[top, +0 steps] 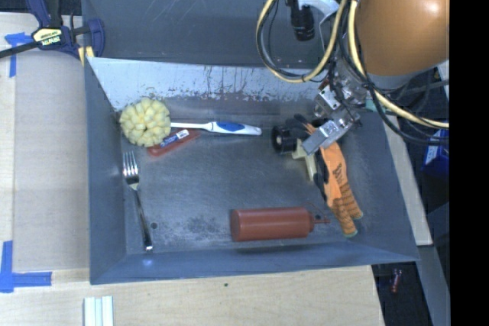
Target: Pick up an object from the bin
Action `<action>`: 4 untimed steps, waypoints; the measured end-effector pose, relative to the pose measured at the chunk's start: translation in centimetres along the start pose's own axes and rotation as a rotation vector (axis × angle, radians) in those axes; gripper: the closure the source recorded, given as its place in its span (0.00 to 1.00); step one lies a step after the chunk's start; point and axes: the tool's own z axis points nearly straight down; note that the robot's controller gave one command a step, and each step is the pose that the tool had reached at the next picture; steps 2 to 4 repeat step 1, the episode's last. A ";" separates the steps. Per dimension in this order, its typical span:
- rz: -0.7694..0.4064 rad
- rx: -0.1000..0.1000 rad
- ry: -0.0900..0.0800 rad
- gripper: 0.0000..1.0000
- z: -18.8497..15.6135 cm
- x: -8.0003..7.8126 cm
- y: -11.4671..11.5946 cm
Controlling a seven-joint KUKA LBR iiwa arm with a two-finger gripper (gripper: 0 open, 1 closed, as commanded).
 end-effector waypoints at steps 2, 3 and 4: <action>0.002 0.005 0.003 1.00 6.5 -1.2 -2.5; 0.002 0.005 0.003 1.00 6.5 -1.2 -2.5; 0.002 0.005 0.003 1.00 6.5 -1.2 -2.5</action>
Offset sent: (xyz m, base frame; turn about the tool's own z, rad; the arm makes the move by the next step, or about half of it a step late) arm 0.0564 0.0316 -0.0432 -0.5970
